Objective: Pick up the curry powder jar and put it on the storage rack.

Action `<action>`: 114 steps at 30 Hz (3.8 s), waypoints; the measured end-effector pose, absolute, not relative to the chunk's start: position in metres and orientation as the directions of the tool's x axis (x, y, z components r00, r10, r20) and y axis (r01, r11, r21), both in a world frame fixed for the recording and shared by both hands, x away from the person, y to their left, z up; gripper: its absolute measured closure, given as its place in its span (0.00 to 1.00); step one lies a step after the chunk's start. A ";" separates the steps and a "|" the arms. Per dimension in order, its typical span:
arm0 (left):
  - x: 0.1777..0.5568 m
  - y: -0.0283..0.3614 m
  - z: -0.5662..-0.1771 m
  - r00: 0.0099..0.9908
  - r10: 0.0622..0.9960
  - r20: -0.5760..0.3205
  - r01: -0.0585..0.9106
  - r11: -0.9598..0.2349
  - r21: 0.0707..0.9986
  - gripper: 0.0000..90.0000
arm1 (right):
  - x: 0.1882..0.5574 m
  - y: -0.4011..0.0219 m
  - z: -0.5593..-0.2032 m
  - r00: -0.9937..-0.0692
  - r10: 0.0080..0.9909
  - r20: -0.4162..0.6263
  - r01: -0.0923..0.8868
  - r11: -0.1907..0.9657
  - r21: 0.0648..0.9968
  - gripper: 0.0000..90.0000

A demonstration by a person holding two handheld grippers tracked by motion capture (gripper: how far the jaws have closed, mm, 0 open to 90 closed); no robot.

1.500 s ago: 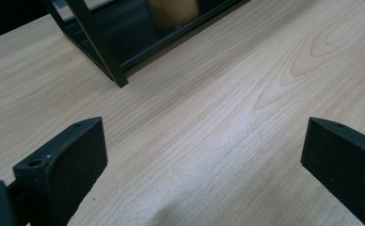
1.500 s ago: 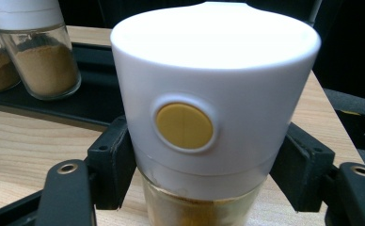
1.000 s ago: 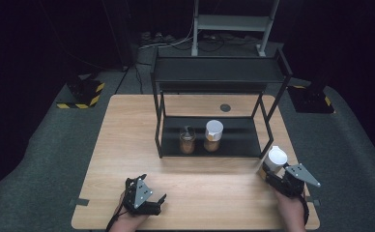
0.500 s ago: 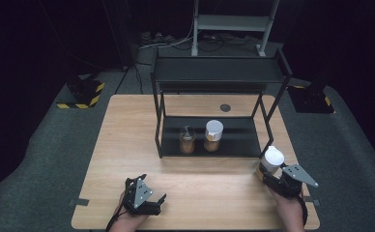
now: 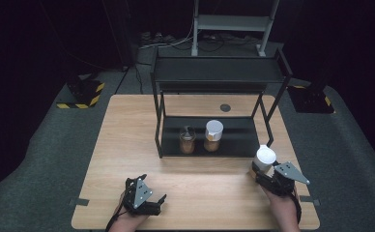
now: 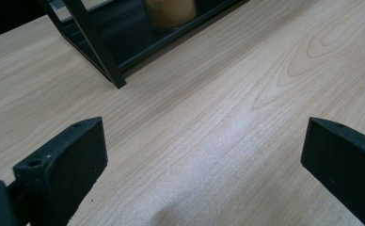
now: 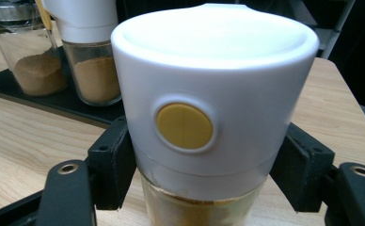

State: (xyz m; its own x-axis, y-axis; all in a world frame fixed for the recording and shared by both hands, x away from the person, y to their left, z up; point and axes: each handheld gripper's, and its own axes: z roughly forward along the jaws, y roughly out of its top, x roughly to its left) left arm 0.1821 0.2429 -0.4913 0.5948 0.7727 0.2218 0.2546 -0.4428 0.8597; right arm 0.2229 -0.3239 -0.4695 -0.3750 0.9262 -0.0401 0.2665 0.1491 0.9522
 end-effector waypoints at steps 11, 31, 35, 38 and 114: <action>0.182 0.243 -0.491 0.600 0.768 0.225 0.251 -0.447 0.858 0.01 | 0.228 -0.315 -0.466 -0.394 0.918 -0.039 0.262 0.152 0.953 0.34; 0.182 0.244 -0.492 0.607 0.762 0.226 0.244 -0.450 0.859 0.01 | 0.245 -0.300 -0.456 -0.410 0.912 -0.025 0.267 0.146 0.953 0.34; 0.183 0.245 -0.491 0.608 0.762 0.223 0.246 -0.448 0.859 0.01 | 0.250 -0.296 -0.452 -0.416 0.909 -0.031 0.261 0.152 0.953 0.34; 0.183 0.245 -0.491 0.609 0.762 0.222 0.246 -0.447 0.860 0.01 | 0.252 -0.294 -0.450 -0.418 0.908 -0.032 0.260 0.153 0.953 0.34; 0.183 0.251 -0.493 0.618 0.761 0.199 0.242 -0.425 0.872 0.01 | 0.325 -0.262 -0.459 -0.386 0.922 -0.038 0.248 0.143 0.958 0.34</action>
State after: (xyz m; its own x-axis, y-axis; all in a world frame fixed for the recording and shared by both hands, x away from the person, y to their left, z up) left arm 0.1827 0.2513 -0.4928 0.6181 0.7605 0.1989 0.2419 -0.4248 0.8724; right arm 0.3253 -0.2619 -0.4594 -0.3857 0.9218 -0.0380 0.2480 0.1433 0.9581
